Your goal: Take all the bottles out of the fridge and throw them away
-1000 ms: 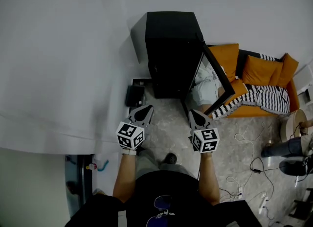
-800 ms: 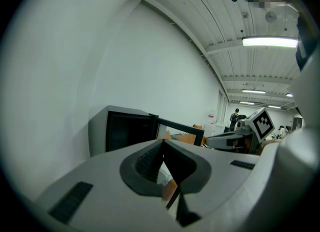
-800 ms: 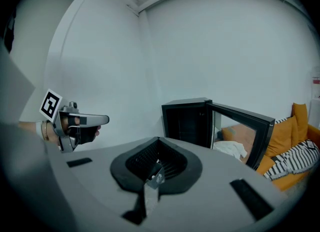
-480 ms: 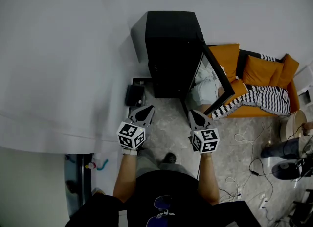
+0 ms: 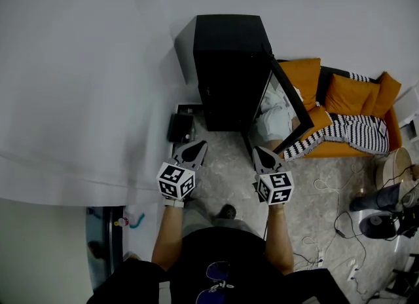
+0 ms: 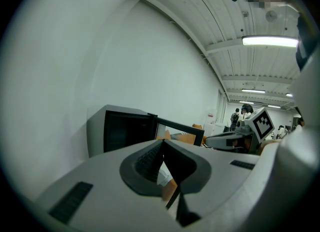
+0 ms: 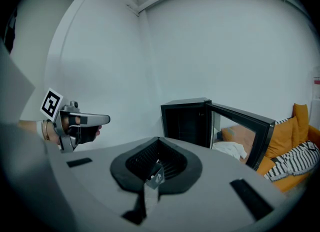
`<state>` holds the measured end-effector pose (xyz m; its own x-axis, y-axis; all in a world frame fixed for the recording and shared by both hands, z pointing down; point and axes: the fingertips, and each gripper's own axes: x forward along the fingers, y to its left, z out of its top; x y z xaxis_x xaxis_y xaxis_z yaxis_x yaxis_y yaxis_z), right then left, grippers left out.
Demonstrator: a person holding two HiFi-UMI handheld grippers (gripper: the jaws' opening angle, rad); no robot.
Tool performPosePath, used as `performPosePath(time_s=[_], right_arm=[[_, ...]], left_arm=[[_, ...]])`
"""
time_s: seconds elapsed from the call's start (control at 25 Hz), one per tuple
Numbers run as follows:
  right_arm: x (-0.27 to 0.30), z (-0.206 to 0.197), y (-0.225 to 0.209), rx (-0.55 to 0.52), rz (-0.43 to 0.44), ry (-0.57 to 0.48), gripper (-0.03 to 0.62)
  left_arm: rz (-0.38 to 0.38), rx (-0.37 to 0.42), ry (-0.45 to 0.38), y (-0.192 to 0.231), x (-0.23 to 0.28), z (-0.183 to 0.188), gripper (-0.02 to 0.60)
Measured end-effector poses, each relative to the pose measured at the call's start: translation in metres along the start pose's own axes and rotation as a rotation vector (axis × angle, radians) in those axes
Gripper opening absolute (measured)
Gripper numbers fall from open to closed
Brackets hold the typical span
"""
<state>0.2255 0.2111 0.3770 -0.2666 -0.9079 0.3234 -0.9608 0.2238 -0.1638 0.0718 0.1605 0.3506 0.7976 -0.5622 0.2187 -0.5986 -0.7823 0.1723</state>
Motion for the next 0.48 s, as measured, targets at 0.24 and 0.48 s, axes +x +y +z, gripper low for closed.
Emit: performPosePath(time_s=[0.24,0.48], right_arm=[[0.0022,-0.0015,-0.0053,-0.004,-0.005,0.002,0.008],[0.0047,-0.0011,-0.0087,-0.004,-0.009,0.003,0.008]], left_arm=[[-0.005,-0.003,0.002,0.0007,0.0052,-0.0016,0.006],[-0.007,-0.004,0.003,0.0025,0.0095,-0.0007,0.006]])
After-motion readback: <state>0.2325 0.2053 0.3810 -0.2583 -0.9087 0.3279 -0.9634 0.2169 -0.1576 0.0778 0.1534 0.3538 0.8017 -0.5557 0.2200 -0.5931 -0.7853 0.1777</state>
